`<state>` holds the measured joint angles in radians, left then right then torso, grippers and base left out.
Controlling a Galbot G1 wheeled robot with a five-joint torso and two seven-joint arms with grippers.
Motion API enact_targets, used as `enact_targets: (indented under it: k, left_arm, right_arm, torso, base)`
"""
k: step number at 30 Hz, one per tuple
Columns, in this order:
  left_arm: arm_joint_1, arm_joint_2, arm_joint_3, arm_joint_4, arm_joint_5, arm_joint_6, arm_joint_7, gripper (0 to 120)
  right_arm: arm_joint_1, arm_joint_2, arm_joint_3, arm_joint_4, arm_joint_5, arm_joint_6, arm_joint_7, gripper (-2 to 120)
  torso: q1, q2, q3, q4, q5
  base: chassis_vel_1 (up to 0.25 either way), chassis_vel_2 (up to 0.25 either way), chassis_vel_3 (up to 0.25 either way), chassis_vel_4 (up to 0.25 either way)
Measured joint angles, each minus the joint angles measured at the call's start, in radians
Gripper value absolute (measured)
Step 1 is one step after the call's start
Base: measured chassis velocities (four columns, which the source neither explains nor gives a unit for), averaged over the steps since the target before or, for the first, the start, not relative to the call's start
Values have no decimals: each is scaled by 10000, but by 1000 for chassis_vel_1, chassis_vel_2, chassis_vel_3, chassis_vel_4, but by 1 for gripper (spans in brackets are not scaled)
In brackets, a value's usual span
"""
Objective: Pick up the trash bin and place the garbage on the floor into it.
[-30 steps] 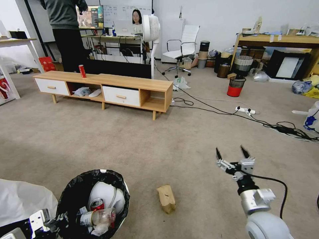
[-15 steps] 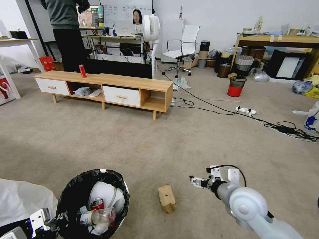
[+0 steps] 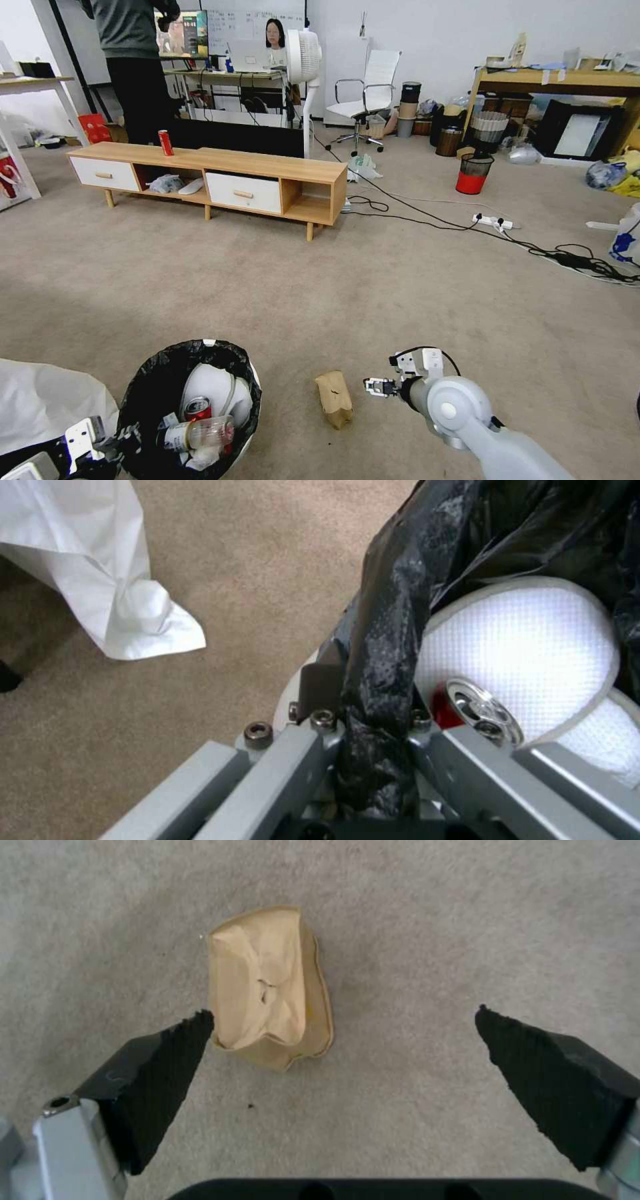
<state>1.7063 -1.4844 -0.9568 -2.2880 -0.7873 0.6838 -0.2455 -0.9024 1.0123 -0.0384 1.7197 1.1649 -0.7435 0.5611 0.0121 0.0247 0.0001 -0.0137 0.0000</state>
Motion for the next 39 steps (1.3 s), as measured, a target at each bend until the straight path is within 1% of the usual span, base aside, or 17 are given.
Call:
enact_targets:
  k: [2, 4, 5, 7, 8, 10, 11, 13, 14, 16, 18, 21, 22, 24, 25, 31, 39]
  left_arm:
    - [-14, -1, 7, 16, 1, 0, 1, 2]
    - [-50, 0, 21, 69, 7, 2, 2, 2]
    - [-50, 0, 21, 69, 7, 2, 2, 2]
    - [-76, -1, 29, 96, 10, 2, 6, 2]
    - [-76, -1, 29, 96, 10, 2, 6, 2]
    - [-89, -5, 33, 112, 14, 2, 9, 2]
    - [-89, -5, 33, 112, 14, 2, 9, 2]
    - [-89, -6, 33, 123, 17, 2, 12, 2]
    - [-89, -6, 33, 123, 17, 2, 12, 2]
    - [-89, -5, 33, 146, 22, 2, 14, 2]
    - [-90, -4, 33, 151, 22, 2, 15, 2]
    - [-83, 4, 41, 168, 28, -1, 18, 2]
    - [-83, 4, 41, 168, 28, -1, 18, 2]
    - [-52, 29, 39, 167, 27, -5, 28, 2]
    - [-52, 29, 39, 167, 27, -5, 28, 2]
    - [-63, 51, 55, 228, 28, -23, 41, 2]
    - [-125, 25, 138, 329, 79, -55, 60, 2]
  right_arm:
    - [107, 109, -117, -214, -139, 8, -93, 100]
    - [437, 438, -499, -770, -377, 32, -241, 100]
    - [437, 438, -499, -770, -377, 32, -241, 100]
    - [764, 821, -842, -1265, -546, 95, -298, 100]
    - [764, 821, -842, -1265, -546, 95, -298, 100]
    - [1223, 1454, -1237, -2121, -853, 257, -469, 100]
    - [1223, 1454, -1237, -2121, -853, 257, -469, 100]
    - [1517, 1878, -1529, -2755, -1088, 476, -708, 100]
    - [1517, 1878, -1529, -2755, -1088, 476, -708, 100]
    - [1807, 2313, -1786, -3419, -1351, 641, -919, 100]
    - [1848, 2402, -1828, -3559, -1417, 674, -971, 100]
    - [2095, 2804, -2028, -4418, -1782, 893, -1258, 100]
    - [2095, 2804, -2028, -4418, -1782, 893, -1258, 100]
    - [2205, 2954, -2106, -5022, -2029, 1015, -1454, 100]
    - [2205, 2954, -2106, -5022, -2029, 1015, -1454, 100]
    - [2308, 3175, -2166, -6215, -2596, 1313, -1893, 100]
    - [2407, 3286, -2304, -6893, -3027, 1613, -2349, 100]
  torso:
    - [0, 0, 0, 0, -2]
    - [0, 0, 0, -2, -2]
    - [0, 0, 0, -2, -2]
    - [0, 0, 0, -1, -2]
    - [0, 0, 0, -1, -2]
    - [0, 0, 0, 1, -2]
    - [0, 0, 0, 1, -2]
    - [1, 0, 0, 3, 0]
    - [1, 0, 0, 3, 0]
    - [0, 0, 0, 0, -3]
    - [0, 0, 0, -1, 0]
    - [-1, 0, 0, 0, -1]
    - [-1, 0, 0, 0, -1]
    - [-1, 0, 0, 0, -1]
    - [-1, 0, 0, 0, -1]
    - [-1, 0, 0, -1, 0]
    - [-1, 0, 0, -1, 0]
  base:
    - [0, 0, 0, 0]
    - [0, 0, 0, 0]
    - [0, 0, 0, 0]
    - [0, 0, 0, 0]
    - [0, 0, 0, 0]
    - [0, 0, 0, 0]
    - [0, 0, 0, 0]
    - [0, 0, 0, 0]
    - [0, 0, 0, 0]
    - [0, 0, 0, 0]
    - [0, 0, 0, 0]
    - [0, 0, 0, 0]
    - [0, 0, 0, 0]
    - [0, 0, 0, 0]
    - [0, 0, 0, 0]
    - [0, 0, 0, 0]
    - [0, 0, 0, 0]
